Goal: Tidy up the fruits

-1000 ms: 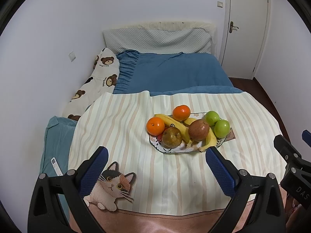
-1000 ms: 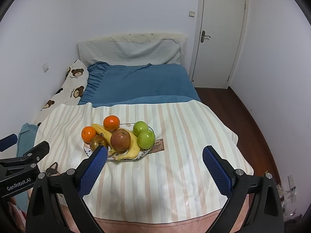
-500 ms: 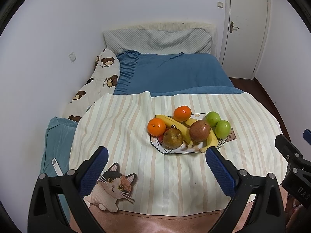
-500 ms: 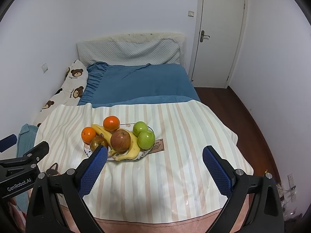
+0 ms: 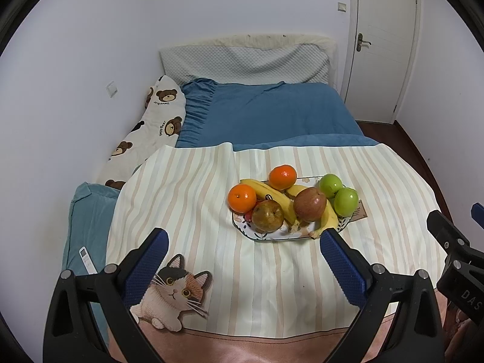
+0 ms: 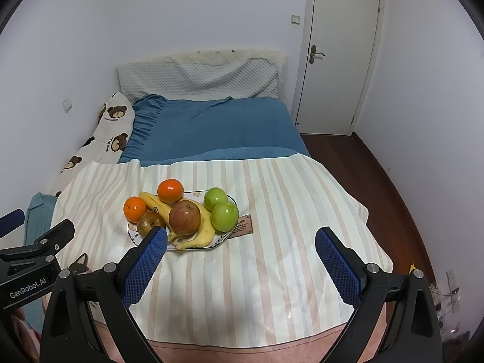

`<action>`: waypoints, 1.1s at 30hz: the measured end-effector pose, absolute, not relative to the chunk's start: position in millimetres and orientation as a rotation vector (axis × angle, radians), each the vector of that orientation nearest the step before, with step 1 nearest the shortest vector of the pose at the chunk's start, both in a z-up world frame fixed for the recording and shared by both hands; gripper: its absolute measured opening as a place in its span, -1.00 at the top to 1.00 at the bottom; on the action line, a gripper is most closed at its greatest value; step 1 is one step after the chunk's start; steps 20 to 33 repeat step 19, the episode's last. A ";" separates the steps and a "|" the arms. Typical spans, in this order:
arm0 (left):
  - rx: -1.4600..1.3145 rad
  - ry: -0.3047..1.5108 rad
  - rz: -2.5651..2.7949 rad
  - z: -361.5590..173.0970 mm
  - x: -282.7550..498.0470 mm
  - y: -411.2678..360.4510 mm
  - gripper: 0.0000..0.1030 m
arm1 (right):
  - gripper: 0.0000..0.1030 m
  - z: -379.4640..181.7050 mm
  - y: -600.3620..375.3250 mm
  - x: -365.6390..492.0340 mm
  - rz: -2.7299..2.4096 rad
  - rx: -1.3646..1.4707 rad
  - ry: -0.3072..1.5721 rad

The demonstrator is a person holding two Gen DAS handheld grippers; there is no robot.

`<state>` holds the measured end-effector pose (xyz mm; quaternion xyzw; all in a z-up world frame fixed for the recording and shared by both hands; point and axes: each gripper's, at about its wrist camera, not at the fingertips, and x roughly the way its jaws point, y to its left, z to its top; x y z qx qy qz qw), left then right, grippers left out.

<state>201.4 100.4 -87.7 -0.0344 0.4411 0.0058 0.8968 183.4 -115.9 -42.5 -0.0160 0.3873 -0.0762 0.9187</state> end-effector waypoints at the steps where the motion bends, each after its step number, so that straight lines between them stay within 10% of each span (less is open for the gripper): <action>1: -0.071 0.914 0.011 -87.5 201.2 100.4 -0.99 | -0.95 -42.7 -116.6 183.8 -0.156 -0.030 0.798; 33: -0.065 0.913 0.007 -89.1 202.5 101.2 -0.99 | -0.95 -43.6 -114.0 182.0 -0.155 -0.021 0.806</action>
